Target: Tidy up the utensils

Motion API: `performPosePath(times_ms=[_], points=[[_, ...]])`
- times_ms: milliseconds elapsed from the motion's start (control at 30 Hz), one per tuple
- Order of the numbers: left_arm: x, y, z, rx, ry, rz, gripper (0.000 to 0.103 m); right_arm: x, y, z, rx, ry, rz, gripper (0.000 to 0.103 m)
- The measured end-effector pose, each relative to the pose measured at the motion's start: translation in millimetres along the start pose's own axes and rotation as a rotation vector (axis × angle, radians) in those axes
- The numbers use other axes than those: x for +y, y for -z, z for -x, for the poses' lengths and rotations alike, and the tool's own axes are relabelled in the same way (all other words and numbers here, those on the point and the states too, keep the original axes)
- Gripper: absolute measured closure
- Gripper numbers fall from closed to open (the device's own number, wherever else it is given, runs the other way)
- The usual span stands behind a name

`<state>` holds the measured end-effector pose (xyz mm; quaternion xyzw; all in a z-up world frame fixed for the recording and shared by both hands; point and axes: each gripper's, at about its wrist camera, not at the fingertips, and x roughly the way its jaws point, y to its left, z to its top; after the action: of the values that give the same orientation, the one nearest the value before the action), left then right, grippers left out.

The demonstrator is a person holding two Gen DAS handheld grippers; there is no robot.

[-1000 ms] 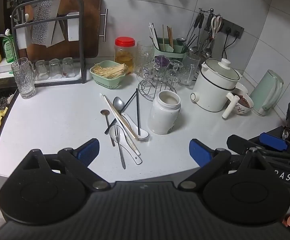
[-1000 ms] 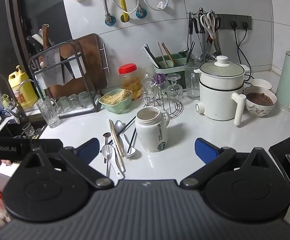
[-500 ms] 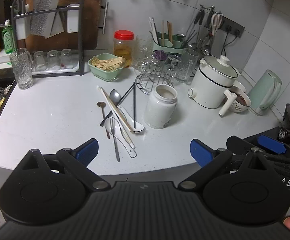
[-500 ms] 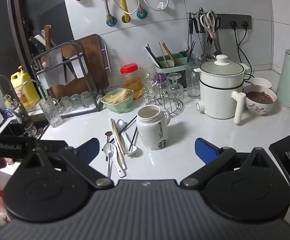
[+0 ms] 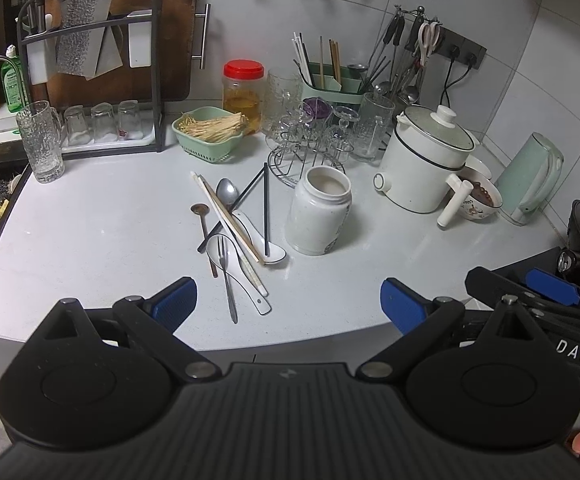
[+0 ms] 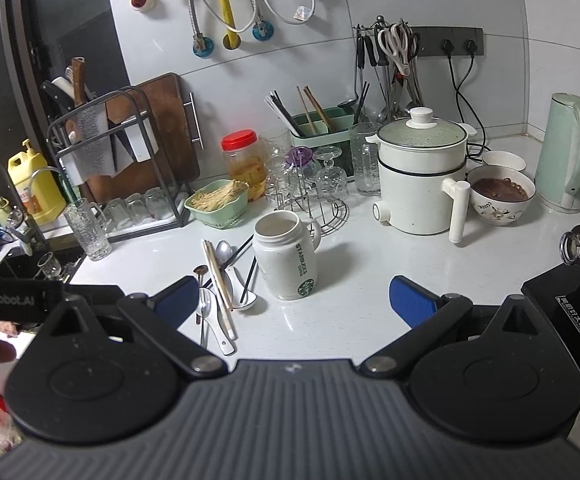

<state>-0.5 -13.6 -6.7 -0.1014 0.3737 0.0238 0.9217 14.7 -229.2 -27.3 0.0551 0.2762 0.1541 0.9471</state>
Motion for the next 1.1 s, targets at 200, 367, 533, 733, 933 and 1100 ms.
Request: performPosePath(times_ms=[200, 367, 533, 733, 933, 1100], points=[[4.0, -1.2, 1.7, -0.006, -0.003, 0.006, 0.003, -1.8, -0.6, 1.6, -0.005, 0.008, -0.003, 0.0], [4.1, -0.6, 2.4, -0.009, -0.005, 0.01, 0.003, -2.9, -1.3, 3.0, -0.009, 0.007, -0.006, 0.0], [2.9, 0.9, 4.2, -0.012, -0.007, 0.011, 0.003, -3.1, -1.1, 4.0, -0.008, 0.007, -0.01, 0.0], [4.4, 1.9, 5.0, -0.015, -0.01, 0.02, 0.003, -2.7, 0.0, 3.8, -0.004, 0.012, -0.011, 0.0], [5.6, 3.3, 5.8, -0.014, -0.013, 0.026, 0.003, -2.8, 2.5, 4.2, 0.003, 0.019, -0.009, 0.0], [5.8, 5.1, 6.5, -0.018, -0.016, 0.027, 0.003, -2.8, 2.5, 4.4, 0.004, 0.022, -0.007, 0.0]])
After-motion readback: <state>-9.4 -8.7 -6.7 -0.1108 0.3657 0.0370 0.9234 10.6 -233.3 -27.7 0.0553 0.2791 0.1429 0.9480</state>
